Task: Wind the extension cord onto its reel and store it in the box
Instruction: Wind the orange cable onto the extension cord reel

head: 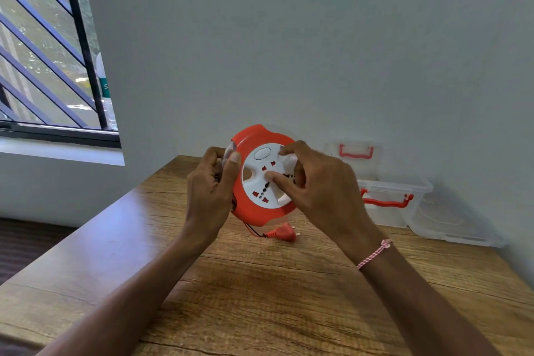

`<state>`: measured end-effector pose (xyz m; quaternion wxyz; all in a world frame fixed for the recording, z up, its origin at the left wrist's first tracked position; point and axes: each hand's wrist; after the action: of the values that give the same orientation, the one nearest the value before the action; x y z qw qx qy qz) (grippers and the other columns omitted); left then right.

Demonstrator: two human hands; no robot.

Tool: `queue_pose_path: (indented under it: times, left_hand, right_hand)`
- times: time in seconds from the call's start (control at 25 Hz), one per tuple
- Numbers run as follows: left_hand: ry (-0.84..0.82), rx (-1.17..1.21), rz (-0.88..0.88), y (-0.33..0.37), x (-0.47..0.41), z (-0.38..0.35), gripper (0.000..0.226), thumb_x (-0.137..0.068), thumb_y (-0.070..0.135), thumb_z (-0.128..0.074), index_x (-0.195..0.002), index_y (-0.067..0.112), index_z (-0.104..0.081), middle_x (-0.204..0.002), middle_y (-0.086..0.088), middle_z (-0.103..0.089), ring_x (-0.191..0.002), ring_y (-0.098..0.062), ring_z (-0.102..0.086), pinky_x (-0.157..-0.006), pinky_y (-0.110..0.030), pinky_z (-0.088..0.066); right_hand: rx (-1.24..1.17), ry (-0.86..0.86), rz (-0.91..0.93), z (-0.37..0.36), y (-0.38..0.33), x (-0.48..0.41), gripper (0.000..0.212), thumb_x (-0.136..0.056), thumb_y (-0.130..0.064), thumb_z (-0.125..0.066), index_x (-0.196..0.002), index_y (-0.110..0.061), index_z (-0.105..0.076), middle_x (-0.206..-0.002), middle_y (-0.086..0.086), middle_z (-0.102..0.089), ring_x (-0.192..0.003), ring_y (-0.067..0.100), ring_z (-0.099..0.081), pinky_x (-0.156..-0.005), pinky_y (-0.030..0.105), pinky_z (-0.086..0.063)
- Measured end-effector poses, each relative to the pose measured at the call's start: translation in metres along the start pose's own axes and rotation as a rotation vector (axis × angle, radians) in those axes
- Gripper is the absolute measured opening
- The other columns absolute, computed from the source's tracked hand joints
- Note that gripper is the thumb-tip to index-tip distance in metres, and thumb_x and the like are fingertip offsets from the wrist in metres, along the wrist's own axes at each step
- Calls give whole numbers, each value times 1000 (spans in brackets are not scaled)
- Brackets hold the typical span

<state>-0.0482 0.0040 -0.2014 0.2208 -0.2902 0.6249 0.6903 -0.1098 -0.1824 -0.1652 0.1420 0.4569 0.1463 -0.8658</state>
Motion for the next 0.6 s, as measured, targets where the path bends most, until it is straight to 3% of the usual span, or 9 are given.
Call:
queue_pose_path:
  times: [0.12,0.4,0.48,0.6]
  left_hand:
    - [20,-18,-5,0,-2,3,49,-95,63,-50,-102,15,-60,-84,-10,-74,-70,-31,-77,-59,-59,-63]
    - [-8,-11,-26,-2,-3,4,45,-95,62,-50,-104,19,-59,-90,8,-76,-73,-17,-79,-52,-35,-65]
    - [-19,9,-29,-2,-3,3,43,-95,62,-51,-104,21,-59,-89,18,-78,-76,-11,-80,-54,-22,-61]
    - [-25,10,-37,-4,-2,4,41,-94,62,-52,-101,22,-59,-86,17,-77,-74,-12,-80,-55,-20,-60]
  right_hand:
    - [219,-138,293,13,9,-3,50,-93,-49,-67,-137,-28,-58,-123,5,-66,-80,20,-72,-52,26,-55]
    - [446,-239,453,13,11,-2,78,-80,-38,-86,-149,-34,-50,-132,18,-68,-99,34,-75,-58,40,-62]
    - [470,-248,474,12,12,-1,79,-75,-37,-89,-146,-34,-55,-129,20,-69,-96,35,-76,-59,41,-62]
    - [464,-233,484,10,11,0,71,-74,-42,-88,-139,-34,-62,-121,17,-73,-91,33,-77,-59,39,-62]
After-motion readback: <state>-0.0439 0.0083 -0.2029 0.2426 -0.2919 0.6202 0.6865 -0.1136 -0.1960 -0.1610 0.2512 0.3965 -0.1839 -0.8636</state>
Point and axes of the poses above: each hand's wrist, its own x-axis away from the middle knuckle, its own z-axis out of the back of the hand, y = z × x
